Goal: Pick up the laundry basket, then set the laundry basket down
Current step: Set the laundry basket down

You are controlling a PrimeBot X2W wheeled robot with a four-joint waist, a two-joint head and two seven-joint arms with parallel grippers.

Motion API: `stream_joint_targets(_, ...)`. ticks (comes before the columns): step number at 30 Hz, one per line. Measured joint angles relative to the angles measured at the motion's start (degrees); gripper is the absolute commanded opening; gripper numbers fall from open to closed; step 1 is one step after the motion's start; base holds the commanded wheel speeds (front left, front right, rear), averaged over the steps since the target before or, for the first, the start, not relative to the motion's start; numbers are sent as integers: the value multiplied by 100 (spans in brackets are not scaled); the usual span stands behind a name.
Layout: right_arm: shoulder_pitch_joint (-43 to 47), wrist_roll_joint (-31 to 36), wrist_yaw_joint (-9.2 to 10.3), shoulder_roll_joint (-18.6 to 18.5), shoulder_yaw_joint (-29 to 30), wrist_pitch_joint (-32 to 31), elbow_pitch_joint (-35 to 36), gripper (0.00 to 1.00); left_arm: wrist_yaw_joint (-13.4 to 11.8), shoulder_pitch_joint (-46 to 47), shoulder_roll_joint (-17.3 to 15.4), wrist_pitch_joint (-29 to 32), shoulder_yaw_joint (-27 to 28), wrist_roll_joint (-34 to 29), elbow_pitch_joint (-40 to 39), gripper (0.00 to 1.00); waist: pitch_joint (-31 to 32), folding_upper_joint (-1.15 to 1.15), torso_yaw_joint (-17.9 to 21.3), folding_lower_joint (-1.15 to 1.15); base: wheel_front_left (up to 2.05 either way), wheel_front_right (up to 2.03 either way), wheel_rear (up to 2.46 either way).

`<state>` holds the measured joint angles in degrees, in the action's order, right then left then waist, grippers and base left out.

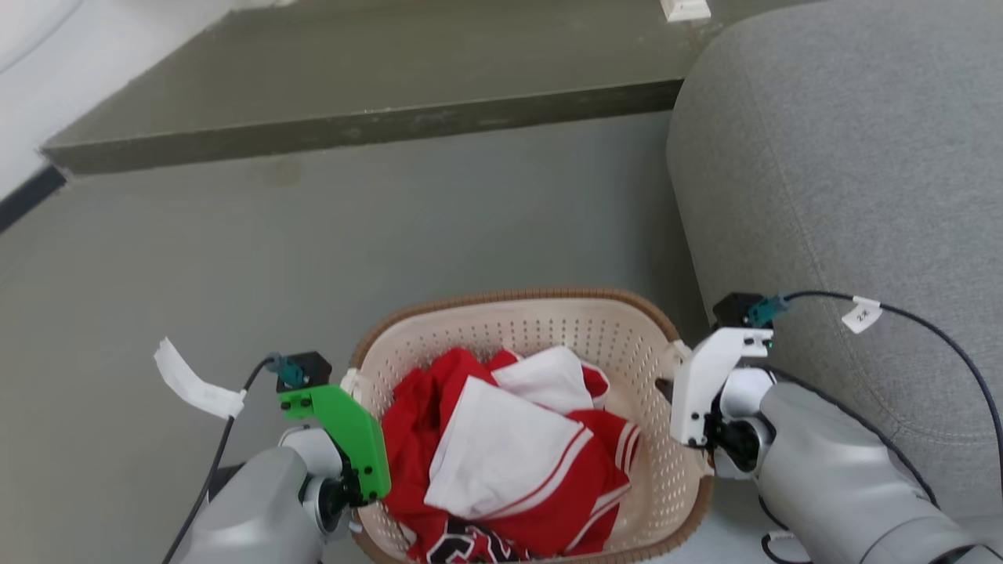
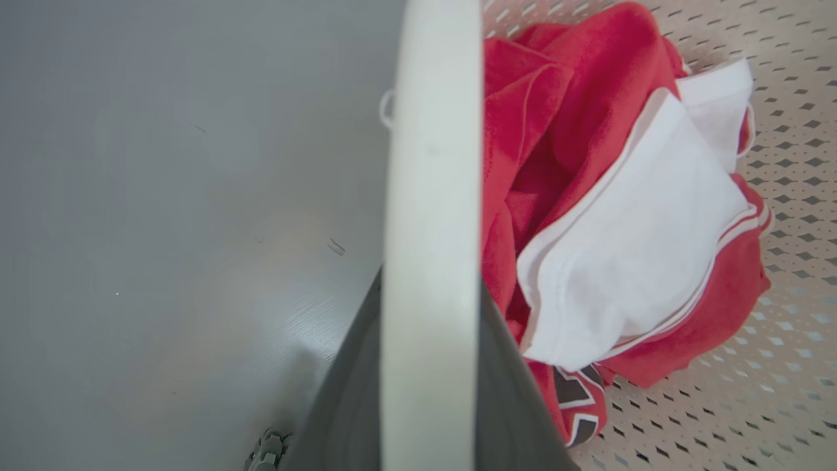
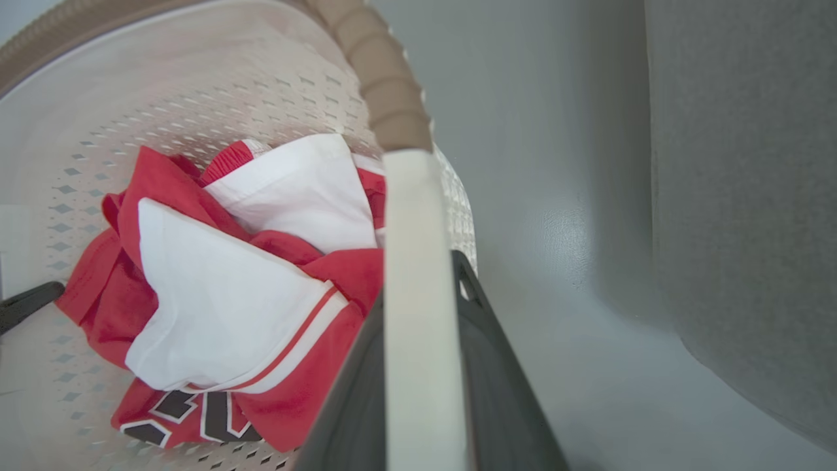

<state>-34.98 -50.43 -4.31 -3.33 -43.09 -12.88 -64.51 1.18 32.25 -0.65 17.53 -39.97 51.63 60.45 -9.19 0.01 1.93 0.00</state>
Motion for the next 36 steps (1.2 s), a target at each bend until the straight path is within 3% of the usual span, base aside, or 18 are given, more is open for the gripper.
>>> stream_joint_targets(36, -1085, 13, 37, -15, 54, 481, 111, 0, -174, 1125, -164, -557, 9, -359, -101, 0, -1786, 0, 48, 1, 0, 0, 0)
